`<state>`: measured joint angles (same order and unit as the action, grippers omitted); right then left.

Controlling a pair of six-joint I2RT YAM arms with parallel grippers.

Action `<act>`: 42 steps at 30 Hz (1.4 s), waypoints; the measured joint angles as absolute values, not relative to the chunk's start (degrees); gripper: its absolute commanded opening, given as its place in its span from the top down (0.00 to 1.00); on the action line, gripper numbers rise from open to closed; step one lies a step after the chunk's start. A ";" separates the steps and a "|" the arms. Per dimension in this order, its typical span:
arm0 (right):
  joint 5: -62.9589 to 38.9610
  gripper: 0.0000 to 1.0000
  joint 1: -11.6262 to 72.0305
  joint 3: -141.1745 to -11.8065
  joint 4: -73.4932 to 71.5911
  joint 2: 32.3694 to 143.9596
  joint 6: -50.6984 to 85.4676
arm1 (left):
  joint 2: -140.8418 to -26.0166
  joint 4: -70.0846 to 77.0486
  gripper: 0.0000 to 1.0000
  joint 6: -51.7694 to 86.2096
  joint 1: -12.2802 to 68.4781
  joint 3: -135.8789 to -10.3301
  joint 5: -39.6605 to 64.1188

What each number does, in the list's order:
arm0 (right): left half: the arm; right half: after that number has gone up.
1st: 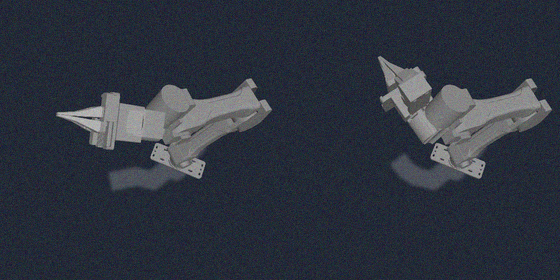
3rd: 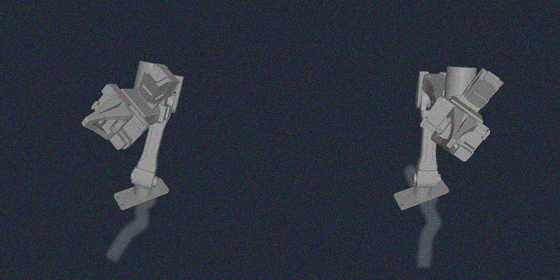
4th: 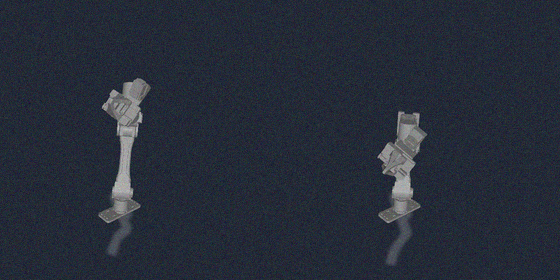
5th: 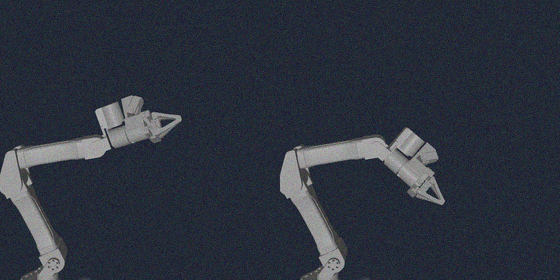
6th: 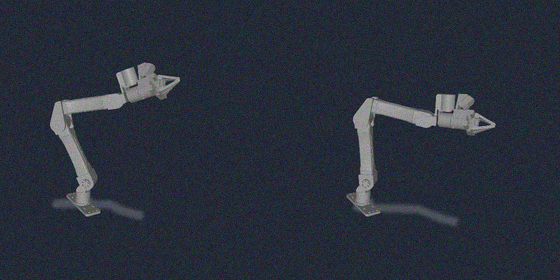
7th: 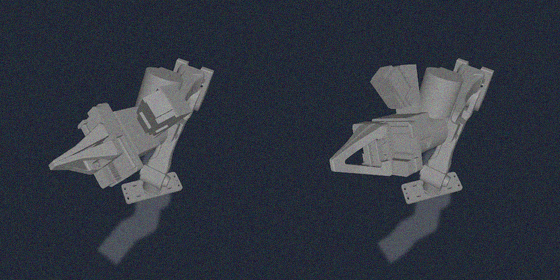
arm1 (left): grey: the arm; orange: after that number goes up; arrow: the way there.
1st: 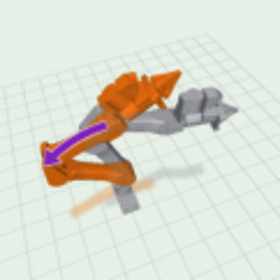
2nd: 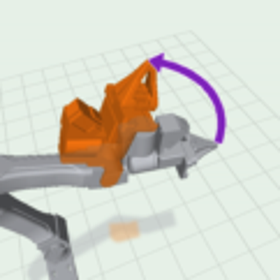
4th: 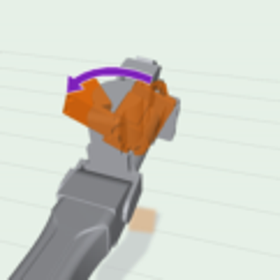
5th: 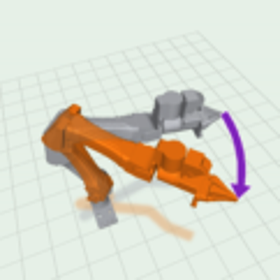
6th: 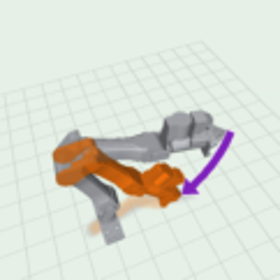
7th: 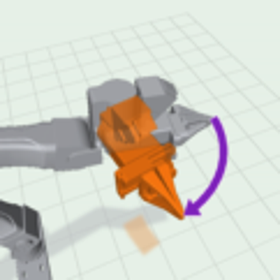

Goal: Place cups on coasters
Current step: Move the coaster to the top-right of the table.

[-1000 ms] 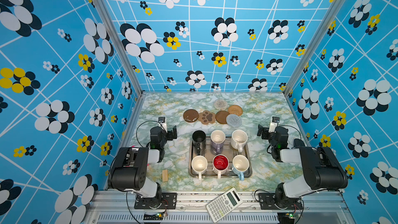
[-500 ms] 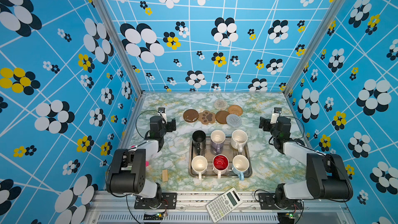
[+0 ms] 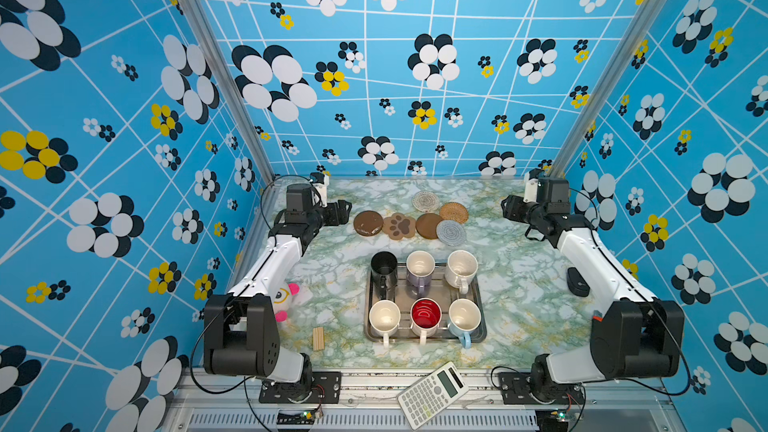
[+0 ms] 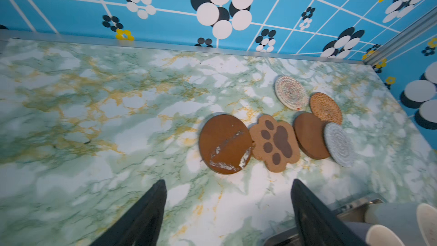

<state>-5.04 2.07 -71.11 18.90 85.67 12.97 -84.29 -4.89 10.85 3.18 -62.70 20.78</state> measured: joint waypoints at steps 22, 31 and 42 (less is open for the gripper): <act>-11.97 0.95 5.23 -118.63 40.97 129.23 19.99 | -91.33 -15.25 0.17 15.07 23.49 -73.47 13.89; -14.28 1.00 6.85 -137.19 48.66 143.85 19.79 | -99.09 -14.92 0.18 17.32 27.33 -80.64 13.50; -15.75 1.00 9.34 -139.94 52.34 148.90 19.99 | -105.71 -19.75 0.20 16.88 31.64 -90.21 12.03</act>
<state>-15.75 9.34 -139.94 52.34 148.90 19.99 -105.71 -19.75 16.88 31.64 -90.21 12.03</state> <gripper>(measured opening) 0.049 0.803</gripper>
